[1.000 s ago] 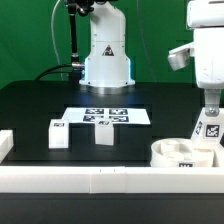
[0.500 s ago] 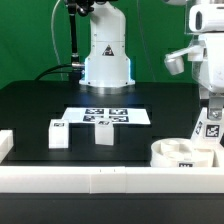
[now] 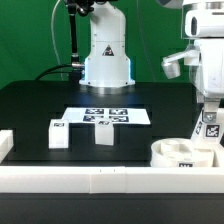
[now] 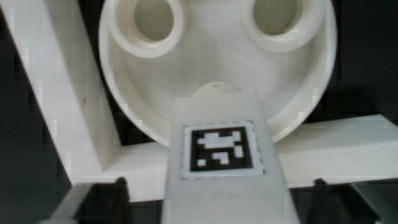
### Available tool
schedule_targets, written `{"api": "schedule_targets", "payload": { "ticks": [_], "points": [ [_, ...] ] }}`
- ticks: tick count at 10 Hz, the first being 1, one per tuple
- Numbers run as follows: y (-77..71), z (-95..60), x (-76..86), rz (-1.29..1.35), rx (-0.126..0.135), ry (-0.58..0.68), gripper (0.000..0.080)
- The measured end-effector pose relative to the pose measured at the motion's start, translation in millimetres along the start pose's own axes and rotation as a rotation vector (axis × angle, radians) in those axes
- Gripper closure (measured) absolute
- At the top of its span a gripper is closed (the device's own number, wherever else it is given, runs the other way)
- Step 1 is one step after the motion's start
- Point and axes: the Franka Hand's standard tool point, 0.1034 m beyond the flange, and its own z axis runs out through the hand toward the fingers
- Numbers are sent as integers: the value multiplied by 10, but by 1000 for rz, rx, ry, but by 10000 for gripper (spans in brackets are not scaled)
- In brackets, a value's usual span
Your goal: Assemble stool
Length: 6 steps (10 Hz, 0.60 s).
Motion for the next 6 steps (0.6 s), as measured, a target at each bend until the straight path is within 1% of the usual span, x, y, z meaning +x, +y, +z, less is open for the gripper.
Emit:
{"api": "schedule_targets", "payload": {
  "ticks": [1, 6],
  "points": [
    [0, 0, -1, 0, 0, 0, 462],
    [2, 0, -5, 27, 0, 0, 462]
  ]
}}
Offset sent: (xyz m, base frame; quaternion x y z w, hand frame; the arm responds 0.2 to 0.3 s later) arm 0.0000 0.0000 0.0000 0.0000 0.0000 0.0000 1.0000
